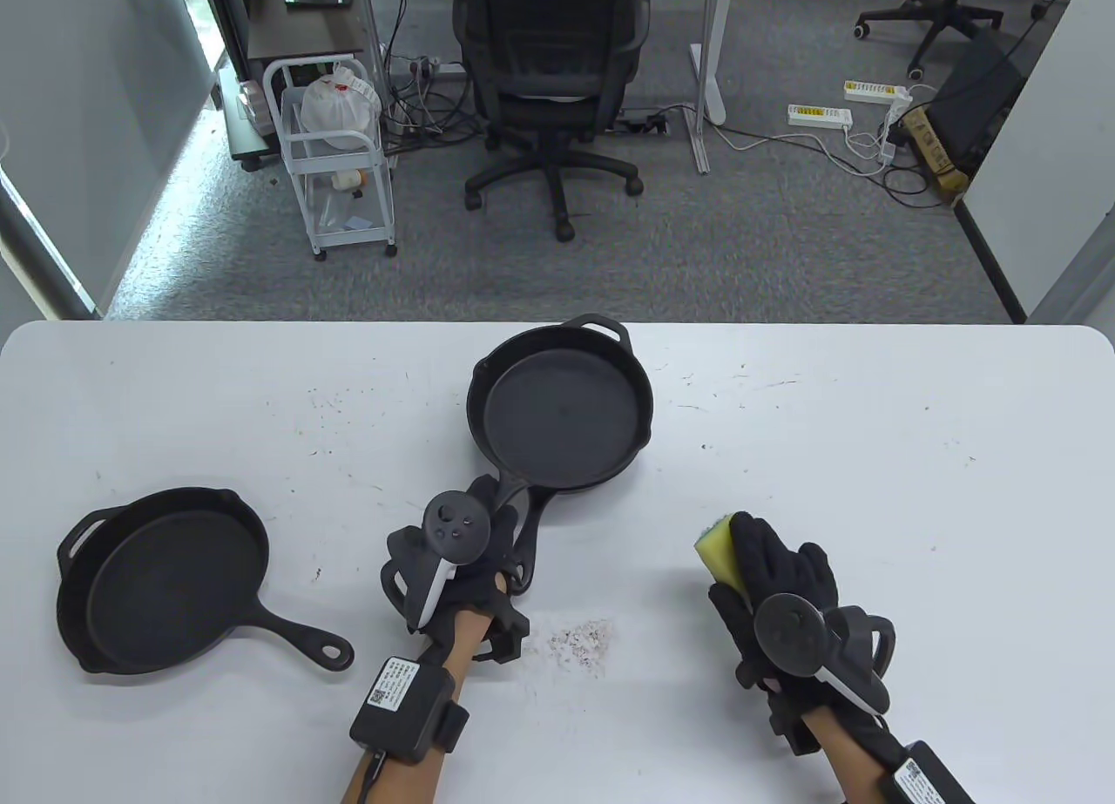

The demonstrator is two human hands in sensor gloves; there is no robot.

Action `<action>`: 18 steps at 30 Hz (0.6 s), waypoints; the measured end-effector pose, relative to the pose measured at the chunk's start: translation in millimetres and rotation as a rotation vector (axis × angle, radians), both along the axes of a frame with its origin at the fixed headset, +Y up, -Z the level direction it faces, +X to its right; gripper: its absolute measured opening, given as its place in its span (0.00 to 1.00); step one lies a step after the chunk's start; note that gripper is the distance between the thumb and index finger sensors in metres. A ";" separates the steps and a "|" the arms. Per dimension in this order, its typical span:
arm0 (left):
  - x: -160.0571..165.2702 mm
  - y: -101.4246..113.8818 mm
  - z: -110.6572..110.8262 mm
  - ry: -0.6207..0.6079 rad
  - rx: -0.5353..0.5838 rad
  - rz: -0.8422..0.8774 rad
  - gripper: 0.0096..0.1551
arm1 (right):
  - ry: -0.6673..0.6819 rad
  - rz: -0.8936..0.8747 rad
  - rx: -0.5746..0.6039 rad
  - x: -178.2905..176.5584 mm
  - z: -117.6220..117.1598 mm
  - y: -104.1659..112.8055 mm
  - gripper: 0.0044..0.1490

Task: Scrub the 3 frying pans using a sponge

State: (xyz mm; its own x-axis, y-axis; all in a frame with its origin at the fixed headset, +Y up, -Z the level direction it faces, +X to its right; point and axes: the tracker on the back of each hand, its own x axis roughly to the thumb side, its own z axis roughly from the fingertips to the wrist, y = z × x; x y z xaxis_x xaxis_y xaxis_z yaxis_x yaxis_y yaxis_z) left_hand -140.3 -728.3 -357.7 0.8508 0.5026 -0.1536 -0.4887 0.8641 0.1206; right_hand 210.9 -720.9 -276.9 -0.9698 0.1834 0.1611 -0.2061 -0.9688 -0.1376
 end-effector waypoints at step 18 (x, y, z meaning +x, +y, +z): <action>11.7 -22.4 -31.4 0.006 -0.139 -0.172 0.37 | -0.013 -0.012 0.006 3.5 -0.9 0.9 0.51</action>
